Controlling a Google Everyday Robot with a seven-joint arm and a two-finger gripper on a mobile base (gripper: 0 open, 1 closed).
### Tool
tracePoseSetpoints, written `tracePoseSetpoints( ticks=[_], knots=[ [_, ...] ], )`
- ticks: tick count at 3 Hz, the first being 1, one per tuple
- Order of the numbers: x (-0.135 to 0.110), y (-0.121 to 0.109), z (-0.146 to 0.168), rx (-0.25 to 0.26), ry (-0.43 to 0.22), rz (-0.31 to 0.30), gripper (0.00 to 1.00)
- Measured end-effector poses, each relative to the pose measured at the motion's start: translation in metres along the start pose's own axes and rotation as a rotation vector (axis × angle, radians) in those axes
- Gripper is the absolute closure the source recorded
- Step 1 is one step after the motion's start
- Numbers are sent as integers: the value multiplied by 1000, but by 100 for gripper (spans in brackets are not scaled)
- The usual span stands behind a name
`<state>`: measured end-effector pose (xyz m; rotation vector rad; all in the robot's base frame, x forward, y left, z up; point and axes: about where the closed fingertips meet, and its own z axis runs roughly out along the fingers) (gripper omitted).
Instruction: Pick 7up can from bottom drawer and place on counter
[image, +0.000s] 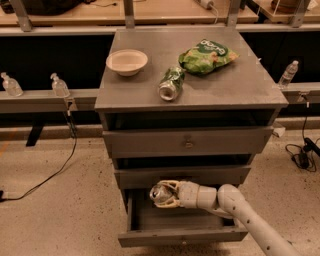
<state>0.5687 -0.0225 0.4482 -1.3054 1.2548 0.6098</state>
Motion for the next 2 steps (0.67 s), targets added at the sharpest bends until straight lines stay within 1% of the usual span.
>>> tracePoseSetpoints(
  ticks=[1, 2],
  knots=[
    [-43, -19, 2, -32, 13, -46, 100],
    [-92, -41, -15, -21, 115, -130, 100]
  ],
)
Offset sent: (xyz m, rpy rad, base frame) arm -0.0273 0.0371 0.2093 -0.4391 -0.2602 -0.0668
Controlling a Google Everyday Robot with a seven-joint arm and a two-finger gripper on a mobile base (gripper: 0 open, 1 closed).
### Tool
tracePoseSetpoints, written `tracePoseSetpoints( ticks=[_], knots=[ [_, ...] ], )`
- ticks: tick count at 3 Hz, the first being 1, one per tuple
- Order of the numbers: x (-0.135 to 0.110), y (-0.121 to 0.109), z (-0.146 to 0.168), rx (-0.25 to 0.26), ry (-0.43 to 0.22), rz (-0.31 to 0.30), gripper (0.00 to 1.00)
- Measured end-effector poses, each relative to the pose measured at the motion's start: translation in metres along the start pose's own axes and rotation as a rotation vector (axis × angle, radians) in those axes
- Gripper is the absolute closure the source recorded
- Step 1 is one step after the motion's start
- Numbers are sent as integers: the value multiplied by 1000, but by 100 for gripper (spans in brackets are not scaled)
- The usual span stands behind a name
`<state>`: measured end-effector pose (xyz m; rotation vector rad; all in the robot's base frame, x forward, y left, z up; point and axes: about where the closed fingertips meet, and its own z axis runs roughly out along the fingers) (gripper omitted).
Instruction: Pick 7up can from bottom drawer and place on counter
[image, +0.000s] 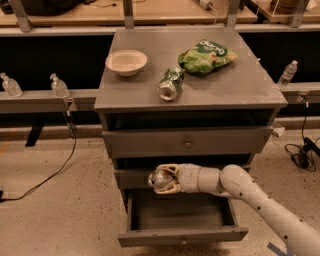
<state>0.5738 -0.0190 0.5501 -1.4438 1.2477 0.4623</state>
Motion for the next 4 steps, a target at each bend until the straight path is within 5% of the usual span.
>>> tracePoseSetpoints(
  ticks=[1, 2, 3, 4],
  knots=[
    [-32, 1, 4, -6, 43, -63, 100],
    [-33, -9, 0, 12, -28, -27, 100],
    [-58, -53, -34, 108, -264, 53, 100],
    [-104, -100, -88, 140, -373, 31, 100]
  ],
)
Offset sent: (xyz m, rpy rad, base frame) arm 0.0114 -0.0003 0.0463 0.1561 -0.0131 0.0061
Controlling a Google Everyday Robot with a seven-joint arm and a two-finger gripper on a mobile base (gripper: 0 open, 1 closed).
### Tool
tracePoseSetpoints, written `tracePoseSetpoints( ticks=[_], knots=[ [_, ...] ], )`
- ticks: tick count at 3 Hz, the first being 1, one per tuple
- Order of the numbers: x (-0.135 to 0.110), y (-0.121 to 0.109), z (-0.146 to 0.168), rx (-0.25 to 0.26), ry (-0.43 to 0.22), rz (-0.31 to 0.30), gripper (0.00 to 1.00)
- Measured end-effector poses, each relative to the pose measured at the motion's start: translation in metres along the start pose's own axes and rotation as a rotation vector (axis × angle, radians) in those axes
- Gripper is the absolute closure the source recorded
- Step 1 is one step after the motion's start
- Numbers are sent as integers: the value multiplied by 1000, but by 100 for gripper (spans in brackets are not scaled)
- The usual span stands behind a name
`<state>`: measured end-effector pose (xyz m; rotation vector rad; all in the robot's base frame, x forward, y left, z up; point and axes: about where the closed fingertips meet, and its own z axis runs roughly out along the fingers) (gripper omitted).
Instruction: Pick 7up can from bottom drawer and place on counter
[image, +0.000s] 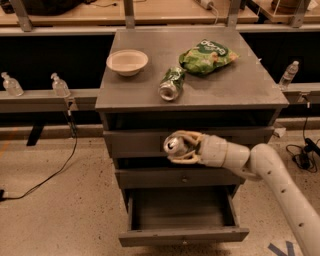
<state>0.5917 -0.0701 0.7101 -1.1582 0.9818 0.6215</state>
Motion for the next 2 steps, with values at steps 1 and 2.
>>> tracePoseSetpoints(
  ticks=[1, 2],
  knots=[
    [-36, -30, -14, -4, -1, -34, 100],
    [-90, -67, -35, -25, 4, -101, 100]
  ],
)
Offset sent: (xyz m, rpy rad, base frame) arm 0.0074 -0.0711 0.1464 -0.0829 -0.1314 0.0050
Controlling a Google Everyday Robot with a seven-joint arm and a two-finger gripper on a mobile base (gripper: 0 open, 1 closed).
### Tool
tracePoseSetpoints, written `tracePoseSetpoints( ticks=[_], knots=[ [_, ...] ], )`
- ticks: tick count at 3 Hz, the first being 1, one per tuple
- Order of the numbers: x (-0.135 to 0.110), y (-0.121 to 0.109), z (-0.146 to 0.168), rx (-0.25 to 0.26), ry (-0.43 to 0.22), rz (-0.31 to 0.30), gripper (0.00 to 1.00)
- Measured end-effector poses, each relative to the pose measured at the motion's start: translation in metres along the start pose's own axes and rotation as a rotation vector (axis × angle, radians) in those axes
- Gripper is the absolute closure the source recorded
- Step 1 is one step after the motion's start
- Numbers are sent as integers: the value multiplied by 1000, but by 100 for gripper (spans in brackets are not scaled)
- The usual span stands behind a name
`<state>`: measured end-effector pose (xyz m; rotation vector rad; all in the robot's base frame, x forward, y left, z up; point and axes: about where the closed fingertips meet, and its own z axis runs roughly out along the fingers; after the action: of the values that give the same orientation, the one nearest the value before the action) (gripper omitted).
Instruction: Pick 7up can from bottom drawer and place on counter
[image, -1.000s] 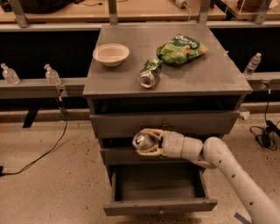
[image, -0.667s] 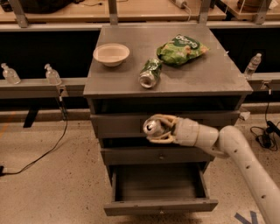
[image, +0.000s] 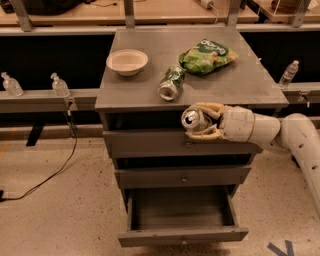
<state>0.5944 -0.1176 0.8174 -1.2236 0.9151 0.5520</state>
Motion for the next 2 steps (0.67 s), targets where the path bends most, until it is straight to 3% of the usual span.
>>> tracePoseSetpoints(
  ticks=[2],
  knots=[
    [-68, -33, -25, -31, -36, -56, 100]
  ],
)
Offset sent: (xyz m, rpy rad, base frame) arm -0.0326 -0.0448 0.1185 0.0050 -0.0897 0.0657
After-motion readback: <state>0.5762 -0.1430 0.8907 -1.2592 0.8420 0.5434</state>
